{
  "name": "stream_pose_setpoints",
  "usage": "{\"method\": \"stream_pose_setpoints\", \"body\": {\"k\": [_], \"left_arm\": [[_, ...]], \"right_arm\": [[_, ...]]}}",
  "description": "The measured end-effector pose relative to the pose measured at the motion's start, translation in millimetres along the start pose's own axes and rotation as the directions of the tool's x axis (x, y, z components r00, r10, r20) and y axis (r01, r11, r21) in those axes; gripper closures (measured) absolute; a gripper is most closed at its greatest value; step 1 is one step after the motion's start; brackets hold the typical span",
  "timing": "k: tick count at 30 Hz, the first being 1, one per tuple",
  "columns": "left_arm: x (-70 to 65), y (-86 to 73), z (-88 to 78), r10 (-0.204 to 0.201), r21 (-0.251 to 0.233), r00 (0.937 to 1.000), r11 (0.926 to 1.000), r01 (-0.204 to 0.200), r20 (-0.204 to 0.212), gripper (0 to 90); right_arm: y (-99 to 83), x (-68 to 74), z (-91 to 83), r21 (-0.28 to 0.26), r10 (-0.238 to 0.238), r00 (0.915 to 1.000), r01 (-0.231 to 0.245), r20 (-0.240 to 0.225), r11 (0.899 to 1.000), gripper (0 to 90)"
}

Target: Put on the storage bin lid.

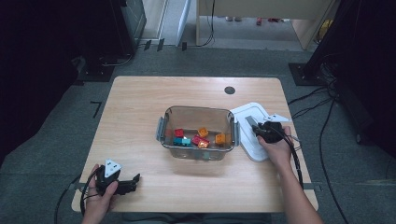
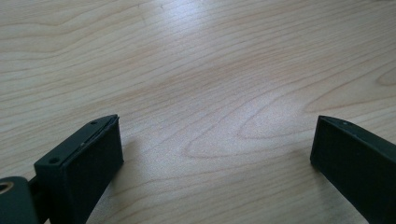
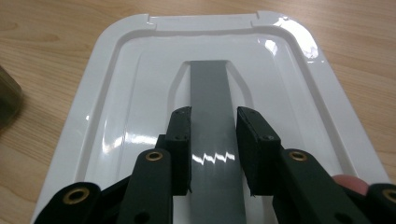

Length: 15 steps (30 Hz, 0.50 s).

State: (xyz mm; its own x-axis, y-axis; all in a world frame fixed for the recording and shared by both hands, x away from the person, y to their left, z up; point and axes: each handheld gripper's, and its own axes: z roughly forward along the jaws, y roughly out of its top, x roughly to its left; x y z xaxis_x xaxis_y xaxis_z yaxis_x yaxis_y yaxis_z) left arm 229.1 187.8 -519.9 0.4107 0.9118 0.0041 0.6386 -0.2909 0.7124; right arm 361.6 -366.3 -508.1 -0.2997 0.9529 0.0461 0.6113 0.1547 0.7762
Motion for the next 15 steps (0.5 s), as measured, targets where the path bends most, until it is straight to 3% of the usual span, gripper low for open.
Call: {"method": "stream_pose_setpoints", "body": {"k": [11, 15], "left_arm": [[0.0, 0.1, 0.0, 0.0, 0.001, 1.0, 1.0, 0.0, 0.0, 2.1], [0.0, 0.0, 0.0, 0.0, 0.0, 1.0, 1.0, 0.0, 0.0, 2.1]], "right_arm": [[9.0, -13.3, -18.6, -0.046, 0.064, 0.9977, -0.063, 0.023, 0.997, 68.1], [12.6, -17.7, -24.1, -0.051, 0.063, 0.9978, -0.062, 0.02, 0.997, 68.1]]}}
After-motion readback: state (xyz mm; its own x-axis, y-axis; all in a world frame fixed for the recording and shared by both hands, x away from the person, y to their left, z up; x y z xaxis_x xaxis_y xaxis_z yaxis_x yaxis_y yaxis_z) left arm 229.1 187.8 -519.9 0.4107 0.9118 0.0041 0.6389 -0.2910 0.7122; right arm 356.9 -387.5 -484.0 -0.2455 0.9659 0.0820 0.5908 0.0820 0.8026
